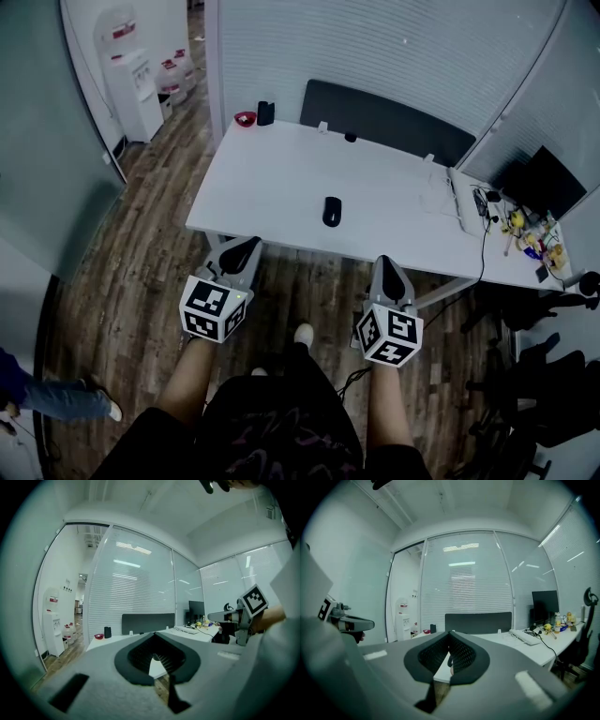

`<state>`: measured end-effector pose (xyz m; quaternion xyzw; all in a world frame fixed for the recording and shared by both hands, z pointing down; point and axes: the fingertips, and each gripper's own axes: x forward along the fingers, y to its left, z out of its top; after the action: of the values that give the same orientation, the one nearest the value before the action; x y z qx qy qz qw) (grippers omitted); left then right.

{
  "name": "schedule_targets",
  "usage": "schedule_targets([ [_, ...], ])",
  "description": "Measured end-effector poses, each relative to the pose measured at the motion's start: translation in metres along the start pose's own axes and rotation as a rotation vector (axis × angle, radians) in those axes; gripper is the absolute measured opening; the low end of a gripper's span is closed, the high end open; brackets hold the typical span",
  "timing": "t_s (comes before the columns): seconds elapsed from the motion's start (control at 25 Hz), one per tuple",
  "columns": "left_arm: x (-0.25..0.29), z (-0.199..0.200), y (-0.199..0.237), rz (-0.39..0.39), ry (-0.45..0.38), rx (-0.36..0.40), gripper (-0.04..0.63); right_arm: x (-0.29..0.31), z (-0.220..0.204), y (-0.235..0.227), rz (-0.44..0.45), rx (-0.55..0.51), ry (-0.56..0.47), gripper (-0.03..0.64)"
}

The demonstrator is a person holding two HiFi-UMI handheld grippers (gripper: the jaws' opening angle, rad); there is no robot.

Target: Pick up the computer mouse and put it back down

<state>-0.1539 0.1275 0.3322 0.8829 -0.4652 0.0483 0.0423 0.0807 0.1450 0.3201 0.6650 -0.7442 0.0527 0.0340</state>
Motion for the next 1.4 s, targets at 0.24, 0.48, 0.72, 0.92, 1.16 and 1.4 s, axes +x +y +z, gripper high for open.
schedule_targets([
  [0.24, 0.021, 0.001, 0.002, 0.002, 0.002, 0.006, 0.002, 0.019, -0.001, -0.008, 0.014, 0.003, 0.002, 0.009],
  [0.48, 0.044, 0.000, 0.005, 0.003, 0.021, 0.006, 0.002, 0.041, -0.003, -0.018, 0.020, 0.011, 0.014, 0.009],
  [0.72, 0.070, -0.010, 0.011, 0.004, 0.049, -0.003, 0.002, 0.067, -0.015, -0.030, 0.023, 0.020, 0.042, 0.009],
  [0.92, 0.094, -0.015, 0.020, 0.013, 0.069, -0.014, 0.002, 0.093, -0.028, -0.039, 0.038, 0.048, 0.089, 0.009],
  [1.16, 0.130, -0.020, 0.031, 0.020, 0.092, -0.016, 0.002, 0.128, -0.037, -0.052, 0.053, 0.059, 0.113, 0.009],
  [1.4, 0.169, -0.023, 0.041, 0.031, 0.112, -0.024, 0.002, 0.167, -0.042, -0.066, 0.077, 0.070, 0.131, 0.009],
])
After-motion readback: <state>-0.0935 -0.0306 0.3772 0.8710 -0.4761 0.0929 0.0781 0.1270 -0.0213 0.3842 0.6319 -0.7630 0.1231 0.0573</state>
